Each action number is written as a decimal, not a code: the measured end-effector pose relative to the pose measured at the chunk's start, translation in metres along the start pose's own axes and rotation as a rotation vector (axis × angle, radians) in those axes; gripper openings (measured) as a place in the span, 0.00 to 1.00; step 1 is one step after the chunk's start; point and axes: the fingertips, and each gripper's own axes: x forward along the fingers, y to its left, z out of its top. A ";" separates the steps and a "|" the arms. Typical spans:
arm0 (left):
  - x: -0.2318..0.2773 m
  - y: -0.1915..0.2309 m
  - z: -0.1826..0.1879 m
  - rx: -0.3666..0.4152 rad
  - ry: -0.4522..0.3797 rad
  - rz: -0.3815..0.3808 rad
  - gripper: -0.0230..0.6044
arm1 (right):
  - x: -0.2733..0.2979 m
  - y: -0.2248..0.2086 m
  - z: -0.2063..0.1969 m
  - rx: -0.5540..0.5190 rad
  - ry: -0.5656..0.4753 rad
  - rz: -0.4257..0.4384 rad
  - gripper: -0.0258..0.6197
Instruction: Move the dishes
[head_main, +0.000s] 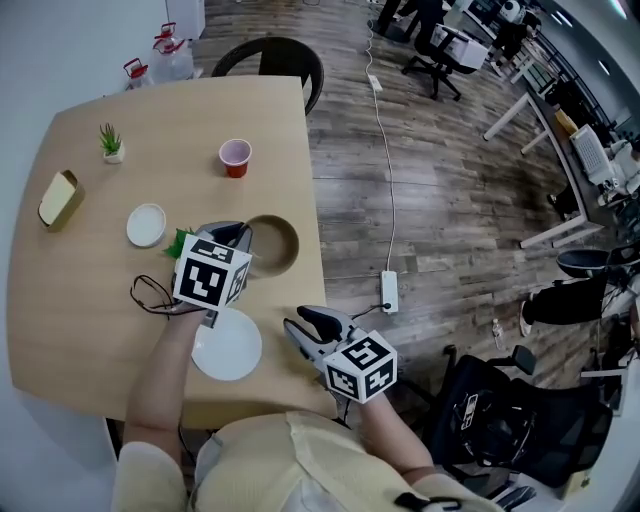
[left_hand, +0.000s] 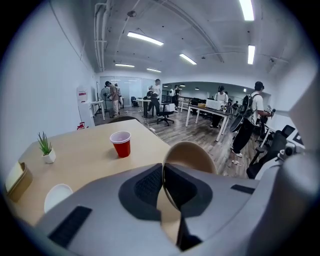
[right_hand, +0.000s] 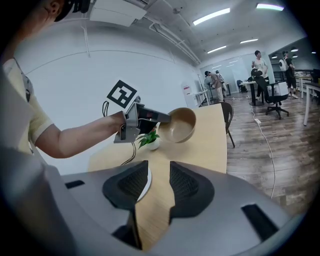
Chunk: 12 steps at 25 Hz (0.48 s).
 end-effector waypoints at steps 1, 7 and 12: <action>0.006 0.003 0.003 -0.007 0.004 0.003 0.08 | 0.000 -0.002 -0.001 0.002 0.004 0.002 0.27; 0.035 0.024 0.013 -0.044 0.030 0.046 0.08 | 0.003 -0.011 -0.003 -0.001 0.025 0.023 0.26; 0.059 0.039 0.012 -0.075 0.073 0.064 0.08 | 0.010 -0.019 -0.004 -0.002 0.041 0.041 0.26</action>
